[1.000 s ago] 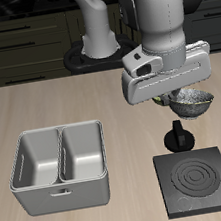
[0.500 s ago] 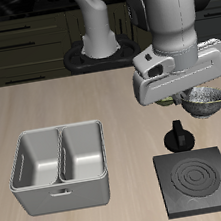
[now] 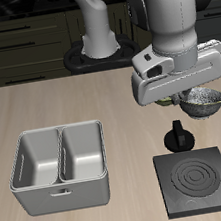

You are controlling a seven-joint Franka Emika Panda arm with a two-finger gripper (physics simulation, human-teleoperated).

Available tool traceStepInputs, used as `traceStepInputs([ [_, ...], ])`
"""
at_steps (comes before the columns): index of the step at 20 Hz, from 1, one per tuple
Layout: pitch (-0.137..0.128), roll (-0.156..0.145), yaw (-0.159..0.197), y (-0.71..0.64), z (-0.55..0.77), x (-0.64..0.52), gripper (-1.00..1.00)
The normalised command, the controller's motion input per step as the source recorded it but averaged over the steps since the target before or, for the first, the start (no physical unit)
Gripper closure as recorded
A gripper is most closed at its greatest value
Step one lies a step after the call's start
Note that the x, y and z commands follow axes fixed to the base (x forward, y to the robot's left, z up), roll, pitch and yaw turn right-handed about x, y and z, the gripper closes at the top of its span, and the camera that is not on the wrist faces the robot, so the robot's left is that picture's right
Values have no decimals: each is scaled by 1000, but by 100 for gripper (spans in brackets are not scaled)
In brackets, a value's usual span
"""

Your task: Place the black bowl on the flat stove and turn on the flat stove

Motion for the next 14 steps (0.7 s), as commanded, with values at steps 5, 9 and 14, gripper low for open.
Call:
traceStepInputs([
  [5, -13, 1, 5, -87, -2, 25, 100],
  [9, -3, -9, 6, -123, -46, 79, 100],
  [14, -19, 10, 12, -117, -64, 125, 100],
])
